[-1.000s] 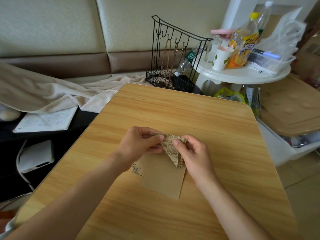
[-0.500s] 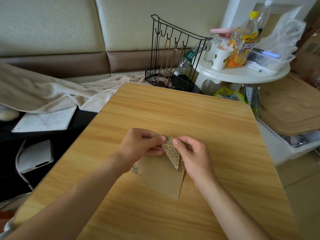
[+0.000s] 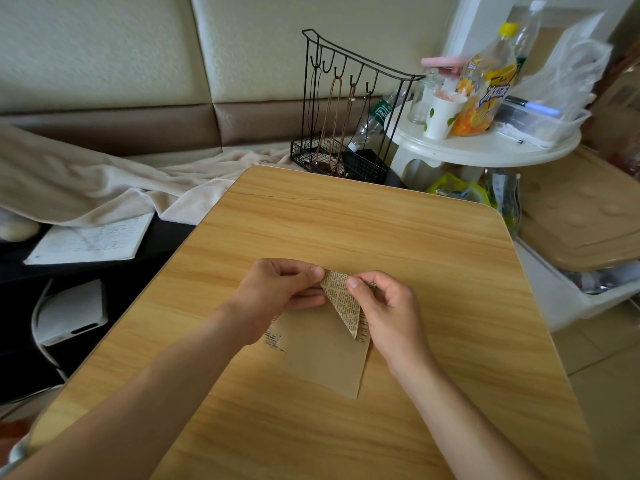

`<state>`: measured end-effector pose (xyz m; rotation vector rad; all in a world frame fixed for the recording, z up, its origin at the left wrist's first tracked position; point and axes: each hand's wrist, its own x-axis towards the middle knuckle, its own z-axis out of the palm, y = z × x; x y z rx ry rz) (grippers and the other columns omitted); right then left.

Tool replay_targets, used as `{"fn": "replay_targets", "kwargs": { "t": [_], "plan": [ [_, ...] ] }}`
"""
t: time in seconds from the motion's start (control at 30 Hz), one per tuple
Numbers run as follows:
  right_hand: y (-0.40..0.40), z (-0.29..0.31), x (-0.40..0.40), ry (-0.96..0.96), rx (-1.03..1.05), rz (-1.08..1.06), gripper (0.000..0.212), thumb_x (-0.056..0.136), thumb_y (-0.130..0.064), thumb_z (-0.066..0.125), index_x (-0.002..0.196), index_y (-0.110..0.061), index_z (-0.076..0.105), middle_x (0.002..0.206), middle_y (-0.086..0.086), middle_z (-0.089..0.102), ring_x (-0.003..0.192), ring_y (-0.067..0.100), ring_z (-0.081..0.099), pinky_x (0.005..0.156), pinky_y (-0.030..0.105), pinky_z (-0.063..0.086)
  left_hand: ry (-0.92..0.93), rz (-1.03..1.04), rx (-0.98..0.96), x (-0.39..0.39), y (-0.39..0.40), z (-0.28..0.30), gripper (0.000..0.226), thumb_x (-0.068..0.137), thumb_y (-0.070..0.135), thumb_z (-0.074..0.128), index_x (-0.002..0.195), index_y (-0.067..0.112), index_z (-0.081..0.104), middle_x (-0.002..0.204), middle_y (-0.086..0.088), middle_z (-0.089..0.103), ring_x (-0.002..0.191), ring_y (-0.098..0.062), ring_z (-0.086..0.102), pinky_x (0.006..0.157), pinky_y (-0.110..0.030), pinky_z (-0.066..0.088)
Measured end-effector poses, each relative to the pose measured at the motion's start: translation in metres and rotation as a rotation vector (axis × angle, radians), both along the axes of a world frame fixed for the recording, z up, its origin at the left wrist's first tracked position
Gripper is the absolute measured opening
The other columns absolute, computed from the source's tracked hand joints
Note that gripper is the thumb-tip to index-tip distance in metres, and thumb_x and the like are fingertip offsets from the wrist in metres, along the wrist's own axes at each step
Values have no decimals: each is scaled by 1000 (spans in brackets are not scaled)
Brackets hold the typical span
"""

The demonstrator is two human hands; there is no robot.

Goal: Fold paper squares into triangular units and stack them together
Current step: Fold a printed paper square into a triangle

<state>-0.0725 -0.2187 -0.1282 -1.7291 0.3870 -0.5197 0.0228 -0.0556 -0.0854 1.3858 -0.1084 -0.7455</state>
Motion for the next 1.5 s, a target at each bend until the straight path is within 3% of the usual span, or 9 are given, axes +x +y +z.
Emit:
{"fn": "replay_targets", "kwargs": {
  "t": [0.2, 0.43, 0.67, 0.8, 0.97, 1.1, 1.2, 1.33, 1.5],
  "plan": [
    [1, 1, -1, 2, -33, -15, 13, 98, -26, 71, 87, -19, 75, 67, -7, 66, 62, 8, 53, 63, 39, 46, 101, 34, -60, 0, -2, -1, 15, 99, 6, 62, 93, 0, 75, 93, -20, 77, 84, -24, 77, 71, -27, 63],
    [2, 2, -1, 6, -49, -45, 17, 97, -29, 72, 84, -18, 72, 68, 27, 55, 60, 19, 41, 57, 50, 41, 58, -26, -59, 0, -2, -2, 19, 97, 9, 65, 108, -6, 71, 102, -19, 76, 95, -24, 75, 80, -28, 62],
    [3, 5, -2, -2, -49, -24, 18, 98, -28, 71, 83, -17, 73, 69, 24, 58, 62, 19, 44, 60, 48, 43, 29, 3, -21, 1, -3, -2, 13, 90, 10, 74, 96, -2, 76, 93, -18, 77, 86, -21, 76, 78, -28, 63],
    [2, 3, -3, 5, -44, -25, 17, 98, -25, 70, 83, -18, 73, 60, -4, 53, 59, 12, 42, 58, 38, 37, -33, -16, 20, 1, -2, -2, 17, 89, 8, 76, 101, -4, 75, 97, -20, 77, 88, -23, 75, 80, -27, 63],
    [0, 2, -3, 13, -45, -30, 15, 98, -27, 70, 85, -20, 72, 59, 0, 47, 58, 16, 39, 57, 37, 33, -101, -68, 71, 1, 0, 1, 30, 80, 2, 83, 107, -4, 72, 97, -23, 77, 85, -26, 77, 79, -26, 62],
    [2, 3, -1, 9, -34, -32, 16, 98, -28, 71, 86, -18, 72, 61, 7, 47, 60, 19, 38, 57, 49, 39, -56, -10, 32, -1, -3, -3, 22, 80, 4, 83, 98, -5, 74, 93, -20, 76, 82, -22, 75, 78, -25, 62],
    [2, 5, -2, 0, -22, -26, 16, 97, -31, 72, 86, -19, 72, 68, 21, 60, 63, 20, 47, 62, 50, 46, -12, -2, -5, -4, -4, -6, 33, 81, 11, 83, 98, -14, 71, 91, -16, 73, 85, -21, 73, 80, -27, 62],
    [3, 8, -5, -18, 8, 79, 14, 94, -33, 71, 87, -21, 73, 80, 1, 73, 75, 13, 64, 73, 43, 52, 52, 33, -60, -3, -5, -3, 34, 82, 16, 80, 106, -7, 74, 102, -18, 77, 92, -22, 76, 77, -24, 60],
    [2, 9, -5, 21, -35, 150, 12, 91, -30, 68, 82, -21, 69, 71, -3, 63, 70, 9, 55, 70, 38, 45, 16, 42, -21, -5, -6, -3, 31, 83, 16, 80, 105, -6, 75, 102, -20, 77, 94, -26, 76, 76, -25, 61]
  ]
}}
